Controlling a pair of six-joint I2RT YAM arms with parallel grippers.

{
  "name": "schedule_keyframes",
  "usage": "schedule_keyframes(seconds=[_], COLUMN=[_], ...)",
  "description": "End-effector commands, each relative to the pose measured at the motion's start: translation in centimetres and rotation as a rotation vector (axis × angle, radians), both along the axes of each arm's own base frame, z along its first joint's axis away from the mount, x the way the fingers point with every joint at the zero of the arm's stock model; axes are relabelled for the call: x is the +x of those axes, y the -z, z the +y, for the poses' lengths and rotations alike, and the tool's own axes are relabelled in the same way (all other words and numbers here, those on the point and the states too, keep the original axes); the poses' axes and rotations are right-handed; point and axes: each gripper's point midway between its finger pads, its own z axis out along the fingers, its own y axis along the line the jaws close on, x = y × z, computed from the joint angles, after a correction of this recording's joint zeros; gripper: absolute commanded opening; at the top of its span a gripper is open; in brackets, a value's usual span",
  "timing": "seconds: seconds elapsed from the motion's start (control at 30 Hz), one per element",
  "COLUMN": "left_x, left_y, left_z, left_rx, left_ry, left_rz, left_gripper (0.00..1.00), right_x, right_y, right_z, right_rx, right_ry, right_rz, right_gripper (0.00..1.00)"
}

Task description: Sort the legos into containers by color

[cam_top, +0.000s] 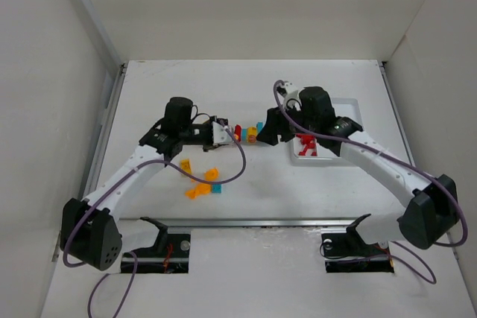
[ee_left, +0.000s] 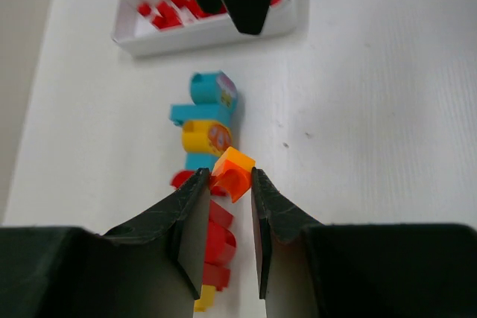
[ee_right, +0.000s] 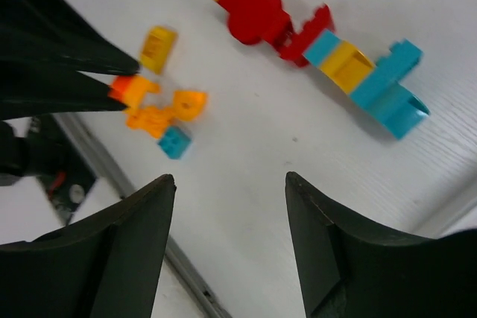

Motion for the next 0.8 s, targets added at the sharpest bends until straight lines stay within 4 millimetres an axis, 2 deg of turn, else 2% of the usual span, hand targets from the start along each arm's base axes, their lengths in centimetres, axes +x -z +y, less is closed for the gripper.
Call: schedule_keyframes(seconds=[0.0,0.13,0.2,0.23,0.4,0.6,0.67,0.77], left_x=[-0.1,0.6,0.9,1.2,0.6,-0.1,-0.1,-0.5], left_y=[-8.1,-11.2,-11.4,-11.9,-11.8,-11.4,-11.4,-11.8], left_z=[-2.4,-3.1,-3.2,-3.2,-4.2,-4.4,-4.4,-4.6], left_rx=[-0.25,-0.33,-0.332,-0.341,-0.338,-0.33,-0.33,-0.334], left_ry=[0.051,0.006,-0.019,-0.029,-0.002,0.013,0.013,0.025], left_rz=[-0.17,-0.294,-0.301,-0.324,-0.343,-0.353,-0.353,-0.368], left_gripper=[0.0,0.0,0.0,0.0,0.0,0.0,0.0,0.0], right_x=[-1.1,-1.2,-1.3,-1.0,-1.2,-1.4,-1.4,-1.4], right_y=[-7.2,-10.0,-10.0,-10.7,-10.5,-12.5,-13.7,-14.3], right_z=[2.6,3.1,3.3,3.4,4.3,3.9,4.2,4.3], right_rx=[0.247,0.338,0.346,0.368,0.384,0.421,0.457,0.482], right_ry=[-0.092,-0.041,-0.019,-0.003,-0.012,0.007,-0.005,-0.001], right_rz=[-0.108,-0.075,-0.057,-0.058,-0.031,-0.064,-0.08,-0.078], right_gripper=[0.67,0.68,0.68,0.68,0.68,0.69,0.69,0.69])
